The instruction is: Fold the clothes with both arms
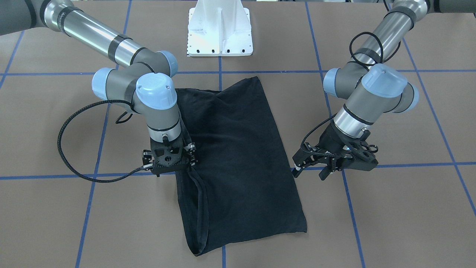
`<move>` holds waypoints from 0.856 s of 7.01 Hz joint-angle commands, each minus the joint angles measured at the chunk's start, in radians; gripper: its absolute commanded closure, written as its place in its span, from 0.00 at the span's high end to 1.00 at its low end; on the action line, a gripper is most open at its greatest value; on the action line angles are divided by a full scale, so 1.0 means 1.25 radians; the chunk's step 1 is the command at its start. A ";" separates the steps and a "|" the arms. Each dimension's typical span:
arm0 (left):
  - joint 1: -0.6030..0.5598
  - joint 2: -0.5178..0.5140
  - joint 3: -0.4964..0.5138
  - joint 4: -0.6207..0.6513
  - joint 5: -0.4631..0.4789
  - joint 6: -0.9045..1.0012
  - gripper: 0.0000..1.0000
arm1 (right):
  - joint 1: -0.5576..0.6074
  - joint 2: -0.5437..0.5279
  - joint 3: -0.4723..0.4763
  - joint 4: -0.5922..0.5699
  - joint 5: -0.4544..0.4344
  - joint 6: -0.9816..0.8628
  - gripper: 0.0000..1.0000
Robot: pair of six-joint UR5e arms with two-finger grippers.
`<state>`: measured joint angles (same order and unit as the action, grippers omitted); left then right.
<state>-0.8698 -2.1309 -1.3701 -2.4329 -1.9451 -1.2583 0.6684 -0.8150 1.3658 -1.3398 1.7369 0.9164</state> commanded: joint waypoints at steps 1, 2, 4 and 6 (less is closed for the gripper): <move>0.000 0.009 -0.001 -0.005 0.000 0.000 1.00 | -0.033 -0.003 0.018 -0.011 -0.005 0.020 1.00; 0.001 0.014 0.001 -0.024 0.000 -0.001 1.00 | -0.050 -0.011 0.026 -0.020 -0.009 0.020 1.00; 0.001 0.021 0.003 -0.027 0.000 -0.001 1.00 | -0.052 -0.008 0.027 -0.045 -0.005 0.020 0.66; 0.002 0.021 0.004 -0.028 0.000 0.002 1.00 | -0.051 -0.011 0.027 -0.061 0.000 0.020 0.36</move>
<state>-0.8672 -2.1052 -1.3665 -2.4674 -1.9451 -1.2580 0.6039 -0.8263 1.3987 -1.4040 1.7329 0.9418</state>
